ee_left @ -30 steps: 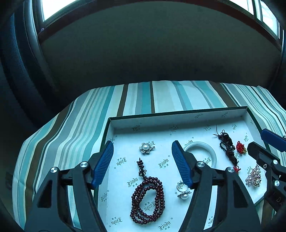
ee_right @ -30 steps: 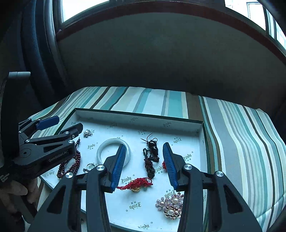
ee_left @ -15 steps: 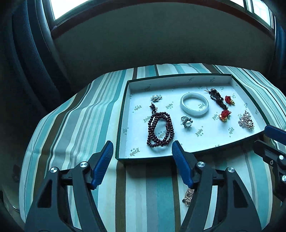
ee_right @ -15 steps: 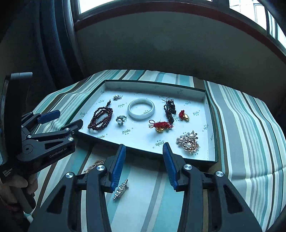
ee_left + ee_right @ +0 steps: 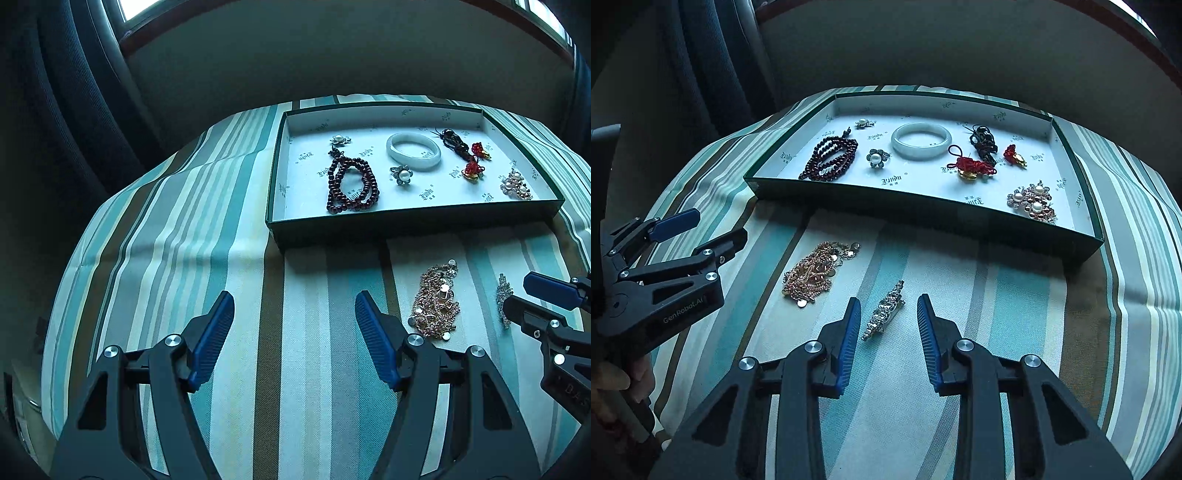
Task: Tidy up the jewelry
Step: 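Lower the right tool onto the silver rhinestone brooch and close it, then close the left tool on the gold chain necklace while the right tool holds the brooch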
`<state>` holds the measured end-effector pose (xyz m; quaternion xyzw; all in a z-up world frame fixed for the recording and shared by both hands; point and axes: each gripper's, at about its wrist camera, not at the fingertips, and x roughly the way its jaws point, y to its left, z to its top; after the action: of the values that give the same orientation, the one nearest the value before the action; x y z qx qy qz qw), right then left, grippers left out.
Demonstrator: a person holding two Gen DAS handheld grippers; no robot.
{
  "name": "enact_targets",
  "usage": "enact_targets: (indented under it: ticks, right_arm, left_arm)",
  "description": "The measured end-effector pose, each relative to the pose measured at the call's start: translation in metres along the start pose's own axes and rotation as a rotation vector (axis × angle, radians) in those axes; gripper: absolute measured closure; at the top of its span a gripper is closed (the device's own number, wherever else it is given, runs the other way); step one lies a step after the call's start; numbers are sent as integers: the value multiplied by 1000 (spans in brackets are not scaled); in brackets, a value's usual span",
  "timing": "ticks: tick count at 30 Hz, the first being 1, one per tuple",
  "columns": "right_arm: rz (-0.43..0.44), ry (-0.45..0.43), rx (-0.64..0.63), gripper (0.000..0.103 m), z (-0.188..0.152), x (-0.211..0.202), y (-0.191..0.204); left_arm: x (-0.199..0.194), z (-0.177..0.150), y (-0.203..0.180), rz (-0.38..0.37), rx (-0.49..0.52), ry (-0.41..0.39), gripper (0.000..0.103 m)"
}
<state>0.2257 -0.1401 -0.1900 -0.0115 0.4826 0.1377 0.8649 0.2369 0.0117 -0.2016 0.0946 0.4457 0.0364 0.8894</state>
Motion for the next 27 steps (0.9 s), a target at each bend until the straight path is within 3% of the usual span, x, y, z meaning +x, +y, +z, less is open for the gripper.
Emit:
enact_targets:
  ticks: [3, 11, 27]
  right_arm:
    - [-2, 8, -5, 74, 0, 4, 2]
    - [6, 25, -14, 92, 0, 9, 1]
    - [-68, 4, 1, 92, -4, -16, -40]
  left_arm:
    - [1, -1, 3, -2, -10, 6, 35]
    - [3, 0, -2, -16, -3, 12, 35]
    - [2, 10, -48, -165, 53, 22, 35]
